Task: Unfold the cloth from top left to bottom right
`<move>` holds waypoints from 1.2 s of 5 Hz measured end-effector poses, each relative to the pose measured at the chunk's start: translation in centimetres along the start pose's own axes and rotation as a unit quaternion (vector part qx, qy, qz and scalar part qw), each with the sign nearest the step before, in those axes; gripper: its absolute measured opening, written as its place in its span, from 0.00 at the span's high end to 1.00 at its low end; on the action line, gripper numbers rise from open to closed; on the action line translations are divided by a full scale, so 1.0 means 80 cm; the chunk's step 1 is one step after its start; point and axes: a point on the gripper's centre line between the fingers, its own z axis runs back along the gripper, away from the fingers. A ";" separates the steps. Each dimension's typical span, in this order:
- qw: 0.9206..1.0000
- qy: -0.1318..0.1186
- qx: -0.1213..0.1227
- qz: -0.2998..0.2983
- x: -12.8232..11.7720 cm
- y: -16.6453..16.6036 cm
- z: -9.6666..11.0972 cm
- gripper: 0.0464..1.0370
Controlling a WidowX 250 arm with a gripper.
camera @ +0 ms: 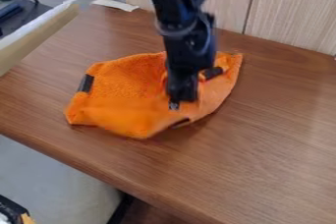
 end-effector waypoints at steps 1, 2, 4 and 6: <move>1.000 0.005 -0.017 -0.019 0.003 -0.013 -0.029 0.98; 0.999 0.002 -0.022 -0.024 0.007 -0.020 -0.047 0.95; 0.999 0.009 -0.034 -0.034 0.012 -0.027 -0.052 0.51; 0.999 -0.001 -0.034 -0.038 0.017 -0.023 -0.038 0.02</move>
